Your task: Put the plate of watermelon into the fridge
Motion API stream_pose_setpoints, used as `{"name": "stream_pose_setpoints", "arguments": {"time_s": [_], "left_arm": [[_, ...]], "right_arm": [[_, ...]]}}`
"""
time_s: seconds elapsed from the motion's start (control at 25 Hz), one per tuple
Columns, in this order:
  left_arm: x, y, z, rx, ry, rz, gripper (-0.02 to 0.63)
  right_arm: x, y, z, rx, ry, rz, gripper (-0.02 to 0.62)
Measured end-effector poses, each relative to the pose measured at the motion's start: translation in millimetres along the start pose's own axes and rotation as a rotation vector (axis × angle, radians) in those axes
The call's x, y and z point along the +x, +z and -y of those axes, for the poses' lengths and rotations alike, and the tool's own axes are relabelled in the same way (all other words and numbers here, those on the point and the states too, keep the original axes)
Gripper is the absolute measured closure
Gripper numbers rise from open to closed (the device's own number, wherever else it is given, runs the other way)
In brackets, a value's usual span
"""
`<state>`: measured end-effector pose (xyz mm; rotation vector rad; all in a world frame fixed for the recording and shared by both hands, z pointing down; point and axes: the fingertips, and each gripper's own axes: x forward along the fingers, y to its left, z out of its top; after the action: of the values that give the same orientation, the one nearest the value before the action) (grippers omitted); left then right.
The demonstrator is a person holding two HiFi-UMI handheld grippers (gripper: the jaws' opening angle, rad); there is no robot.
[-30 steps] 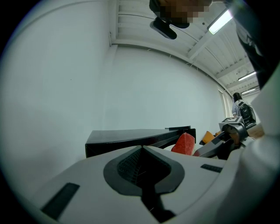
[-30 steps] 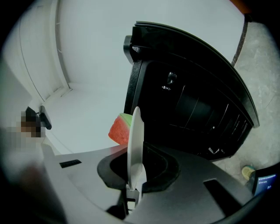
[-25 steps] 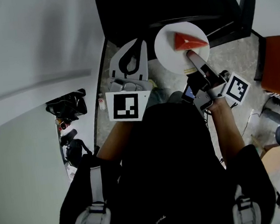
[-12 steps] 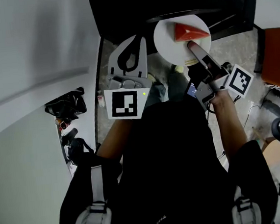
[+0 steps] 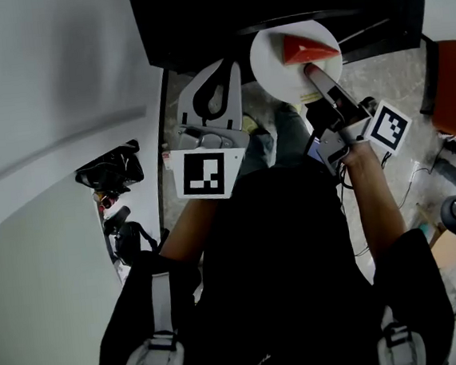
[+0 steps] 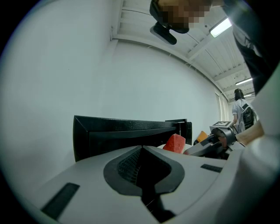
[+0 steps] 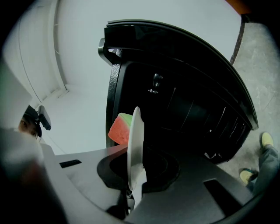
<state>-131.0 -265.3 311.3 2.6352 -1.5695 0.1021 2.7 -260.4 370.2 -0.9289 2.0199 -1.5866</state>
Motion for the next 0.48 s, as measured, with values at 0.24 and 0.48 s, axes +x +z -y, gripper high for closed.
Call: {"name": "stream_pose_setpoints", "arguments": {"time_s": [0.24, 0.48], "left_arm": [[-3.3, -14.9, 3.9, 0.002, 0.003, -0.025, 0.594], [-4.6, -18.3, 10.0, 0.011, 0.002, -0.040, 0.594]], "right_arm": [[-2.2, -5.1, 18.6, 0.014, -0.006, 0.009, 0.569], [-1.5, -1.6, 29.7, 0.006, -0.005, 0.014, 0.569]]}}
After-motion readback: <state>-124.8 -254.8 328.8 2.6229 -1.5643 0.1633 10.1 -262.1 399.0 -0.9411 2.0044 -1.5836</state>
